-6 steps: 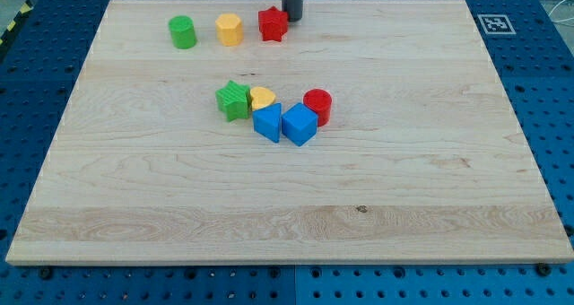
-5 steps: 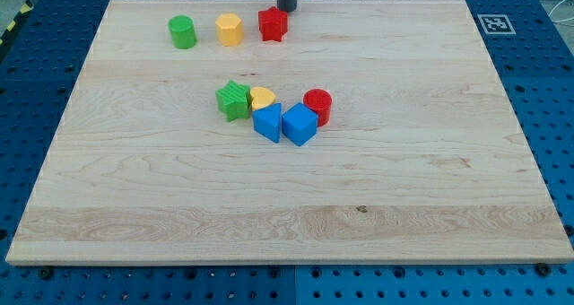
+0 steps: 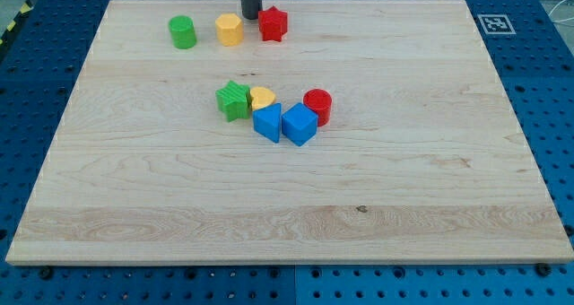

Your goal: Move the red star a bit down

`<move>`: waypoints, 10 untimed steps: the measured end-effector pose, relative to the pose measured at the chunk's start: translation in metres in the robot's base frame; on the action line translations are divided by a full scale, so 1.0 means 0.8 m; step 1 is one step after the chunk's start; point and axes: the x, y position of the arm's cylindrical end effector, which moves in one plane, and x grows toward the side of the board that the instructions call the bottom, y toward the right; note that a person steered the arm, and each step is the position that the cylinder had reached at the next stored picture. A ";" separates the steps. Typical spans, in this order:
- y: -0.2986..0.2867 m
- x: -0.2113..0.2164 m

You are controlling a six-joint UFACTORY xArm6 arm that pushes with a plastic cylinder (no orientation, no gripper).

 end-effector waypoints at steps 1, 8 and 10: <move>0.000 0.001; 0.038 0.001; 0.057 0.004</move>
